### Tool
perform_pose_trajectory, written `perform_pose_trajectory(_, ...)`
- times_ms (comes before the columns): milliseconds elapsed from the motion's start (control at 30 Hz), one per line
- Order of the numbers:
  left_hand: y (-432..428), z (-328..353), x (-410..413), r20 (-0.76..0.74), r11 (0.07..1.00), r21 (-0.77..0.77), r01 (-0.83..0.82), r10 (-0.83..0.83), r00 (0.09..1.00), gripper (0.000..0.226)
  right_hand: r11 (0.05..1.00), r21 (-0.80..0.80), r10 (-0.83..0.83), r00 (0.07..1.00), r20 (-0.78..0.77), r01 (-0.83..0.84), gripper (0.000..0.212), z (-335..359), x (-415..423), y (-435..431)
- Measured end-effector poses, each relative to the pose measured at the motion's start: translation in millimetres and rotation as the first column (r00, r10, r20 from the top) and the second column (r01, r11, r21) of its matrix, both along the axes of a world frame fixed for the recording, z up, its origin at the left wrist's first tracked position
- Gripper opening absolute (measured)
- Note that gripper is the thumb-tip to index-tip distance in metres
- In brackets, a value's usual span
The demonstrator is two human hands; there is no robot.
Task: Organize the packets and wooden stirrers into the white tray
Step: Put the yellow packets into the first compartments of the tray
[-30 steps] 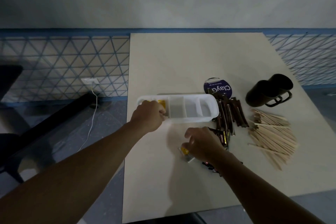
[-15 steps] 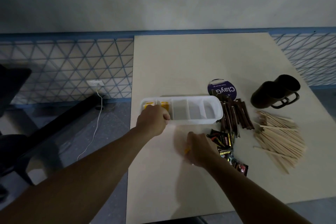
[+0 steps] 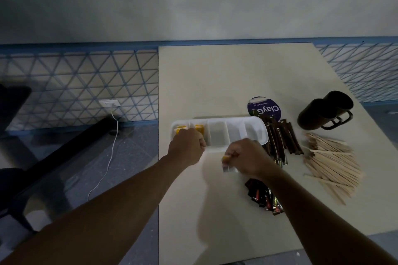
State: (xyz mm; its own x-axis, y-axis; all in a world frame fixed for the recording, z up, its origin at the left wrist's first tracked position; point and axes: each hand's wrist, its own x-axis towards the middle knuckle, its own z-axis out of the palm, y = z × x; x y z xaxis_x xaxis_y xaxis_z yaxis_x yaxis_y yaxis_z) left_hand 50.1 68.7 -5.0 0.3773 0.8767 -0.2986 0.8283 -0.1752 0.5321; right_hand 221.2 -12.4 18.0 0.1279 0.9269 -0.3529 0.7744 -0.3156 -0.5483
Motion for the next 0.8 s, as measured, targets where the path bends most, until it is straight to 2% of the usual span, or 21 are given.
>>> perform_pose_trajectory(167, 1.8, -2.8, -1.6, 0.025, 0.999, 0.001, -0.042, 0.042, 0.999, 0.004, 0.981, 0.158, -0.115, 0.993, -0.013, 0.116, 0.012, 24.8, 2.1, 22.2)
perform_pose_trajectory(300, 2.7, -5.7, -4.0, 0.104, 0.997, -0.028, -0.074, 0.077, 0.992, 0.019, 0.95, 0.269, -0.139, 0.986, -0.087, 0.158, 0.005, 32.5, -1.6, 38.2)
perform_pose_trajectory(367, 3.8, -6.3, -5.7, 0.153, 0.994, -0.062, -0.085, 0.094, 0.984, 0.025, 0.947, 0.294, -0.118, 0.991, -0.057, 0.13, 0.006, 33.0, -5.1, 47.2)
perform_pose_trajectory(533, 9.0, -7.2, -8.7, 0.232, 0.992, -0.036, -0.118, 0.123, 0.965, 0.021, 0.957, 0.288, -0.055, 0.998, 0.031, 0.043, 0.009, 23.9, -17.8, 68.8)
perform_pose_trajectory(800, 17.3, -0.8, -11.7, 0.239, 0.967, -0.044, -0.25, 0.253, 0.937, 0.019, 0.964, 0.185, 0.151, 0.967, 0.205, -0.189, 0.017, -2.5, -28.8, 91.8)
